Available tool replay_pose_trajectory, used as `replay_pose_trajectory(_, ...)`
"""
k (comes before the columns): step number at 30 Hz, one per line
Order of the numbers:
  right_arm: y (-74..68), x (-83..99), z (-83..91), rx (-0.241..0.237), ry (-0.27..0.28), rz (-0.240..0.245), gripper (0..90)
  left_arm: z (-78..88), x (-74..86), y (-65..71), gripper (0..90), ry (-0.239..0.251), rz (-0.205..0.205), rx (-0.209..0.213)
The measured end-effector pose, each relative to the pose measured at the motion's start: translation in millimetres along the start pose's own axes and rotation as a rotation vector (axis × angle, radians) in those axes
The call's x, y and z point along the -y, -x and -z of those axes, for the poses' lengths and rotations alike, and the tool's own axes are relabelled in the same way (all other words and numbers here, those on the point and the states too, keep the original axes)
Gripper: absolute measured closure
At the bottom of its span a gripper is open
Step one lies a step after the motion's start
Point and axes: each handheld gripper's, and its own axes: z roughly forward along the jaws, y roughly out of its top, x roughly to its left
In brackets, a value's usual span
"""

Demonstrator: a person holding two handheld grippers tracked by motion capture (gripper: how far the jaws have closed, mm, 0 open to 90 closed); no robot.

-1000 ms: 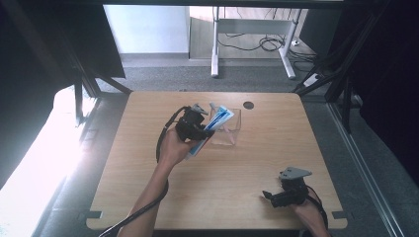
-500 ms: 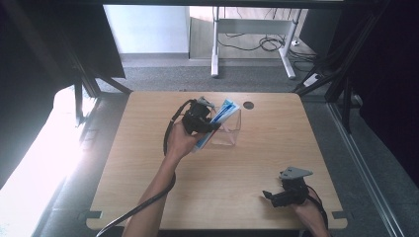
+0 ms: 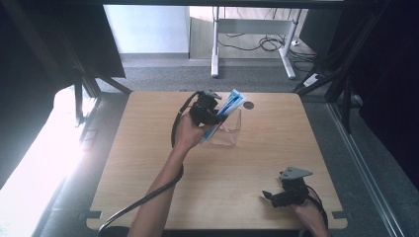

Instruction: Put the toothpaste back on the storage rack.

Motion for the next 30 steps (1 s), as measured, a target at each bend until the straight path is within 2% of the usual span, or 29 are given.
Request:
replay_pose_trajectory(12, -0.4, -0.1, -0.3, -0.007, 0.000, 0.001, 0.0, -15.2, -16.6, -3.7, 72.2, 0.027, -0.007, -0.005)
replay_pose_trajectory(18, 0.0, 0.1, -0.5, -0.008, 0.000, 0.001, 0.0, -22.1, -22.5, -6.9, 72.2, 0.051, 0.009, -0.006)
replay_pose_trajectory(23, -0.3, -0.1, -0.2, -0.010, 0.001, 0.000, 0.0, -26.5, -28.3, -9.5, 72.2, 0.065, -0.006, -0.018)
replay_pose_trajectory(30, -0.7, -0.1, -0.8, -0.013, -0.003, 0.002, 0.0, -33.4, -35.7, -10.9, 72.2, 0.093, -0.007, -0.020)
